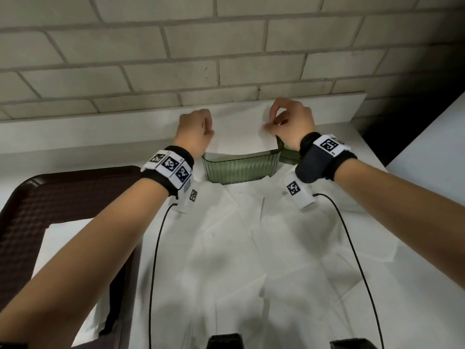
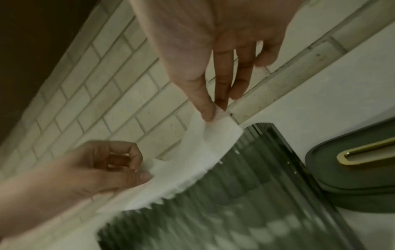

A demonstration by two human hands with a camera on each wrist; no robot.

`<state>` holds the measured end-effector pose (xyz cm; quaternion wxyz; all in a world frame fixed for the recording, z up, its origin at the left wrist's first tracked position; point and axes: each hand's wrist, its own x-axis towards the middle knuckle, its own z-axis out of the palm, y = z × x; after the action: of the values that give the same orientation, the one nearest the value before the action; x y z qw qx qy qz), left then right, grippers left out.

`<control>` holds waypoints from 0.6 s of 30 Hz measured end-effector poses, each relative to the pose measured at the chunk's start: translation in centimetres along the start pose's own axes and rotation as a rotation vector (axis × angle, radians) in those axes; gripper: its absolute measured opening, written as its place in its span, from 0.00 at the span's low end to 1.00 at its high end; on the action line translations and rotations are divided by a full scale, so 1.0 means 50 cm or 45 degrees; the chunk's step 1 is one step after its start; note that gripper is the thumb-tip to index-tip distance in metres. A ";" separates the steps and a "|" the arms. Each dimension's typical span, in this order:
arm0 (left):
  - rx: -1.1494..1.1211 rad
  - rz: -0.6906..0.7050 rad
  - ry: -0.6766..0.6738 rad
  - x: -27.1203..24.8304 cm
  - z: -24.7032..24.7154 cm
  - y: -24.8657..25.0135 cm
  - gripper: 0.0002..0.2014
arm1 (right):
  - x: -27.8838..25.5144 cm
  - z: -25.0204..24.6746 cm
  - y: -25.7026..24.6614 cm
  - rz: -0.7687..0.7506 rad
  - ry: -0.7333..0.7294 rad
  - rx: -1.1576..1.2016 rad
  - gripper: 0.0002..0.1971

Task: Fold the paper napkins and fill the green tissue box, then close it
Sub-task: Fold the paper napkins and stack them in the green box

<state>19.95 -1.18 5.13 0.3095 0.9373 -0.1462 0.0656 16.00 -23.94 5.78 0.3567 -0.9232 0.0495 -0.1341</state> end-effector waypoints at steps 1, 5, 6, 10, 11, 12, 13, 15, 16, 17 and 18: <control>0.101 -0.005 -0.088 0.006 0.008 -0.001 0.03 | 0.006 0.008 0.000 -0.027 -0.034 -0.161 0.05; 0.465 0.007 -0.425 0.016 0.029 0.015 0.05 | 0.016 0.038 -0.001 -0.098 -0.294 -0.766 0.10; 0.560 0.049 -0.474 0.013 0.030 0.026 0.03 | 0.014 0.043 -0.003 -0.106 -0.351 -0.836 0.10; 0.872 0.103 -0.560 0.003 0.044 0.055 0.12 | 0.002 0.056 -0.006 -0.159 -0.508 -1.020 0.17; 0.914 0.079 -0.600 0.004 0.046 0.056 0.13 | 0.000 0.057 -0.005 -0.166 -0.552 -1.052 0.21; 0.937 0.043 -0.654 0.005 0.046 0.056 0.12 | -0.002 0.057 -0.004 -0.169 -0.592 -1.079 0.25; 0.947 -0.004 -0.715 0.006 0.045 0.055 0.10 | -0.005 0.057 -0.002 -0.176 -0.622 -1.095 0.30; 0.922 -0.054 -0.790 0.006 0.040 0.055 0.09 | -0.010 0.058 -0.002 -0.218 -0.615 -1.096 0.36; 0.920 -0.048 -0.787 0.002 0.036 0.056 0.10 | -0.014 0.059 -0.006 -0.247 -0.590 -1.077 0.37; 0.916 -0.021 -0.751 -0.002 0.031 0.059 0.10 | -0.018 0.058 -0.011 -0.280 -0.556 -1.040 0.37; 0.907 0.017 -0.700 -0.006 0.024 0.061 0.08 | -0.024 0.058 -0.017 -0.313 -0.513 -0.988 0.36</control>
<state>18.72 -4.17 5.82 -0.0833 0.9671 -0.1973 -0.1375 15.67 -21.24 4.04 -0.0317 -0.9953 -0.0842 0.0356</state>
